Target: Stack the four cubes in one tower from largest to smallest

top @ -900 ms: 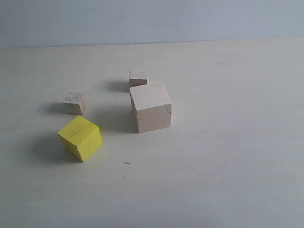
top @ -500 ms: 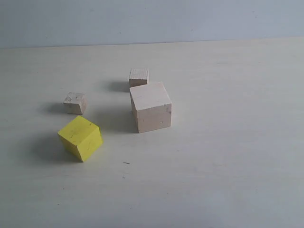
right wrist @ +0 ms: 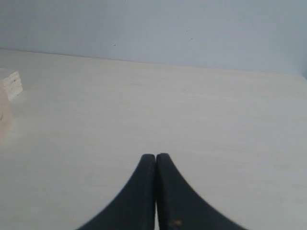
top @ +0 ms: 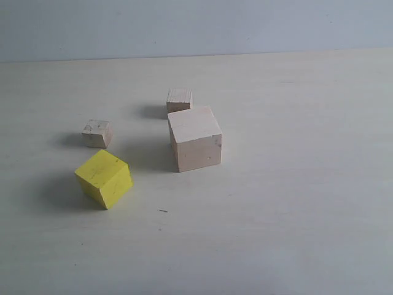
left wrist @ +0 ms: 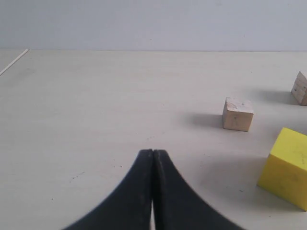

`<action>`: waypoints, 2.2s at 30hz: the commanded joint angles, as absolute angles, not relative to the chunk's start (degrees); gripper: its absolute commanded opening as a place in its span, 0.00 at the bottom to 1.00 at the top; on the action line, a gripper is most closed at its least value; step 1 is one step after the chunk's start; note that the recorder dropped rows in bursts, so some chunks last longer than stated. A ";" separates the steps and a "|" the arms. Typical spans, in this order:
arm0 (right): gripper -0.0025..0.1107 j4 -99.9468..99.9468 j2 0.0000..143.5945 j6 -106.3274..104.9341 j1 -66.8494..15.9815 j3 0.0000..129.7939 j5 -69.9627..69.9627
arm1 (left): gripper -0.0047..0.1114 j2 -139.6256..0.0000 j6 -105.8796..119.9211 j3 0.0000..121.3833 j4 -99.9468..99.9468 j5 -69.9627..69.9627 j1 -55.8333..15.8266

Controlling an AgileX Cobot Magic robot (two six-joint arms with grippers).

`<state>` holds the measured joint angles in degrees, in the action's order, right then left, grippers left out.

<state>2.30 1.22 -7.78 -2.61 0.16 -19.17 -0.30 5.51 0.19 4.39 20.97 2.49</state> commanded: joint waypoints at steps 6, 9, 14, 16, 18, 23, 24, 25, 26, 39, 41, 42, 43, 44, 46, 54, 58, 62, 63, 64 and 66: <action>0.02 7.90 0.81 -7.46 -2.69 0.00 -18.08 | 0.04 0.00 5.76 0.00 5.18 20.31 2.17; 0.02 15.02 0.81 -7.46 -2.69 0.00 -18.08 | 0.04 0.00 5.76 0.00 5.18 20.31 2.17; 0.02 17.40 0.81 -7.46 -2.69 0.00 -18.08 | 0.04 0.00 5.76 0.00 5.18 20.31 2.17; 0.02 17.40 0.81 -7.46 -2.69 0.00 -18.08 | 0.04 0.00 5.76 0.00 5.18 20.31 2.17; 0.02 17.40 0.81 -7.46 -2.69 0.00 -18.08 | 0.04 0.00 5.76 0.00 5.18 20.31 2.17; 0.02 17.17 0.81 -7.46 -2.69 0.00 -12.29 | 0.04 0.00 5.79 0.00 3.46 19.61 2.17; 0.02 17.17 0.81 -7.46 -2.69 0.00 -9.64 | 0.04 0.00 5.79 0.00 3.34 18.24 2.17; 0.02 17.83 0.81 -7.46 -2.69 0.00 -6.72 | 0.04 0.00 5.79 0.00 3.34 16.66 2.17; 0.02 18.30 0.81 -7.46 -2.69 0.00 -3.54 | 0.04 0.00 5.79 0.00 3.48 14.08 2.17; 0.02 18.71 0.81 -7.46 -2.69 0.00 12.16 | 0.04 0.00 5.79 0.00 3.48 -5.31 2.17; 0.02 18.71 0.81 -7.46 -2.69 0.00 12.65 | 0.04 0.00 5.79 0.00 3.48 -5.31 2.17; 0.02 18.71 0.81 -7.46 -2.69 0.00 13.34 | 0.04 0.00 5.79 0.00 3.48 -5.31 2.17; 0.02 18.71 0.81 -7.46 -2.69 0.00 14.79 | 0.04 0.00 5.79 0.00 3.48 -5.31 2.17; 0.02 19.27 0.81 -6.99 -2.69 0.00 15.94 | 0.04 0.00 5.79 0.00 3.48 -5.81 2.17; 0.02 20.39 0.81 -1.95 -2.69 0.00 18.43 | 0.04 0.00 3.11 0.00 4.40 -8.45 2.17; 0.02 5.93 4.63 1.74 -2.69 14.45 12.42 | 0.04 -3.00 -4.64 10.82 4.42 -2.57 2.17; 0.02 5.57 19.08 3.14 -4.77 29.44 5.78 | 0.04 -17.43 -4.31 27.36 4.23 6.12 2.17; 0.02 5.31 36.64 -1.41 -14.71 42.29 -8.57 | 0.04 -34.39 -1.46 40.63 5.36 20.28 -5.22; 0.02 5.31 40.92 -2.61 -18.01 44.78 -13.05 | 0.04 -38.58 1.42 42.86 7.36 23.29 -9.61; 0.02 5.31 45.22 -3.49 -21.20 46.80 -16.55 | 0.04 -42.16 5.32 44.15 8.69 25.76 -12.87; 0.02 5.54 53.38 -3.62 -26.21 48.11 -20.39 | 0.04 -48.83 10.42 46.01 11.28 32.26 -19.11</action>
<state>5.87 46.47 -2.36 -22.37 46.74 -14.96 -43.10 5.53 44.37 8.20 25.94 -13.93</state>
